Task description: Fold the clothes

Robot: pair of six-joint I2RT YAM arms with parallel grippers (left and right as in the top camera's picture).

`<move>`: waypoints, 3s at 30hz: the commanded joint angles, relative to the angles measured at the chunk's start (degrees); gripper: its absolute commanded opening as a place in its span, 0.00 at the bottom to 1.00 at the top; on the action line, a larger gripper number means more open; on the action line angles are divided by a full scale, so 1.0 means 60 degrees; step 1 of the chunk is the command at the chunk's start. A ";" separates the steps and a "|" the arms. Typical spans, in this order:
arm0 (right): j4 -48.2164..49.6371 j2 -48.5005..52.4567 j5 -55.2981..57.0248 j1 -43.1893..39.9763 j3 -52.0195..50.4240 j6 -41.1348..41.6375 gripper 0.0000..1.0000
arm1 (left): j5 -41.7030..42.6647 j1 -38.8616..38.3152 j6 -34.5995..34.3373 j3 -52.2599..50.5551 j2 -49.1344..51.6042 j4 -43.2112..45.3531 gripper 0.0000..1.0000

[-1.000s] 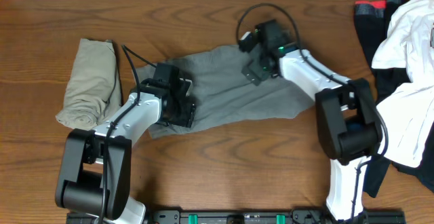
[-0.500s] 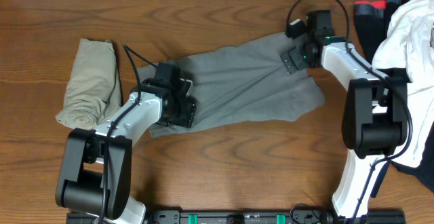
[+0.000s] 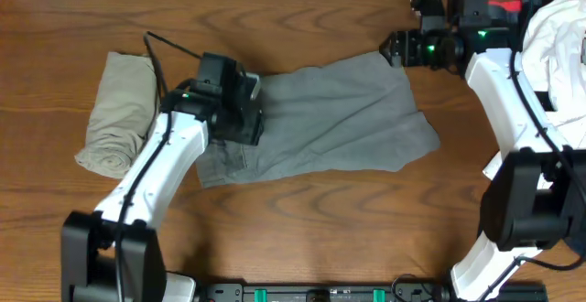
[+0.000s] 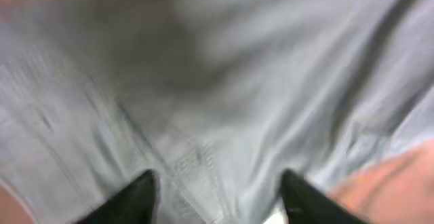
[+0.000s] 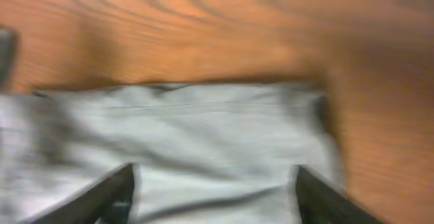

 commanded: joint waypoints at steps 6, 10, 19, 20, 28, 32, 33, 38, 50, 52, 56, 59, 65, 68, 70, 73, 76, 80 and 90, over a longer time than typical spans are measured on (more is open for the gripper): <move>-0.0466 0.0973 0.1013 0.1712 -0.0375 0.2936 0.64 | 0.0106 0.0040 0.0044 -0.0051 0.1013 0.2142 0.34; 0.0076 0.1661 0.1399 0.2109 -0.0375 0.3679 0.69 | -0.0102 0.0051 0.0073 -0.0047 0.1974 0.3253 0.33; 0.1381 0.3071 0.3133 0.1763 -0.0375 0.5151 0.38 | -0.1650 0.0219 -0.0372 -0.0047 0.3297 0.3887 0.33; 0.1603 0.3093 0.3282 0.1694 -0.0375 0.5133 0.34 | -0.1650 0.0266 -0.0401 -0.0047 0.3337 0.3880 0.33; 0.2998 0.3118 0.3650 0.0699 -0.0375 0.5472 0.35 | -0.1650 0.0623 -0.0437 -0.0047 0.3348 0.3646 0.33; 0.3322 0.3118 0.3628 -0.0022 -0.0375 0.5493 0.38 | -0.1650 0.0692 -0.0437 -0.0047 0.3348 0.3555 0.33; 0.3472 0.3118 0.3559 -0.0222 -0.0375 0.5384 0.39 | -0.1650 0.0696 -0.0437 -0.0047 0.3348 0.3563 0.33; 0.4044 0.2911 0.0678 -0.1180 -0.0357 0.3224 0.45 | -0.1643 0.0696 -0.0659 -0.0044 0.3249 0.3563 0.36; 0.1902 0.1395 -0.3104 -0.2623 -0.0357 0.0557 0.76 | -0.1643 0.0696 -0.1384 0.0073 0.0062 0.2900 0.75; 0.1093 0.1417 -0.3060 -0.2667 -0.0361 -0.0204 0.75 | -0.1647 0.0699 -0.2036 0.0073 -0.0525 0.2280 0.75; -0.0586 0.1610 -0.1752 -0.2506 -0.0361 -0.2051 0.76 | -0.1643 0.0718 -0.3861 0.0073 -0.1217 0.0718 0.75; -0.1177 0.1847 -0.0747 -0.2302 -0.0364 -0.2962 0.79 | -0.1643 0.0714 -0.4623 0.0073 -0.1319 -0.0233 0.76; -0.1479 0.2386 -0.0208 -0.2160 -0.0364 -0.3475 0.80 | -0.1650 0.0729 -0.4612 0.0015 -0.1282 -0.0929 0.75; -0.1483 0.2543 -0.0208 -0.2149 -0.0364 -0.3585 0.80 | -0.1650 0.0852 -0.4615 0.0015 -0.1282 -0.1129 0.76; -0.1504 0.2674 -0.0248 -0.2120 -0.0368 -0.3581 0.80 | -0.1650 0.1005 -0.4615 0.0015 -0.1282 -0.1290 0.76; -0.1727 0.2929 -0.0670 -0.2018 -0.0368 -0.3905 0.77 | -0.1650 0.1300 -0.4615 0.0015 -0.1282 -0.1494 0.76; -0.2004 0.3209 -0.1479 -0.1814 -0.0368 -0.4364 0.72 | -0.1647 0.1530 -0.4615 0.0015 -0.1282 -0.1643 0.76; -0.2200 0.3413 -0.1781 -0.1479 -0.0368 -0.4652 0.60 | -0.1647 0.1606 -0.4612 0.0015 -0.1282 -0.1734 0.76; -0.2069 0.3399 -0.1045 -0.1381 -0.0357 -0.3945 0.21 | -0.1650 0.1606 -0.4612 0.0015 -0.1282 -0.1727 0.76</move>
